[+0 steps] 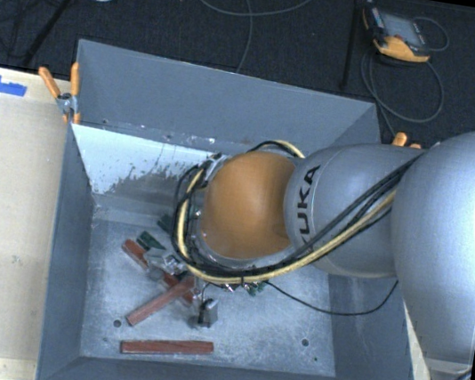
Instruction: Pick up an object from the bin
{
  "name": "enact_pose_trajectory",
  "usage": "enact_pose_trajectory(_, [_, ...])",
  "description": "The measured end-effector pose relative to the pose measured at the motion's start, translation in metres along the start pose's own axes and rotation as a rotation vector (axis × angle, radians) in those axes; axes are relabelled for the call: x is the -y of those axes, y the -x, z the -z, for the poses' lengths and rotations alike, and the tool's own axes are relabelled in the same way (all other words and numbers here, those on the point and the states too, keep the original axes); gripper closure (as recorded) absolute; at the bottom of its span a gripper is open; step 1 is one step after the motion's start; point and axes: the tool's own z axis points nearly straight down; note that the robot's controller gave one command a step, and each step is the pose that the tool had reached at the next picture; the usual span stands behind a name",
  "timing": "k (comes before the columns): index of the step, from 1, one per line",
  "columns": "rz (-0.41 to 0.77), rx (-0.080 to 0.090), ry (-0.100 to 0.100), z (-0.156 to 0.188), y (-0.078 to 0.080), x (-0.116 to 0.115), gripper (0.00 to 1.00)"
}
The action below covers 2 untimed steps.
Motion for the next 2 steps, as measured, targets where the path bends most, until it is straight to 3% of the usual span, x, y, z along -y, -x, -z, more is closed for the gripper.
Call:
enact_pose_trajectory(1, [-0.002,0.013,-0.005,0.004,0.004,0.002,1.0])
enact_pose_trajectory(2, [0.17,0.009,-0.007,0.22,0.047,-0.002,1.0])
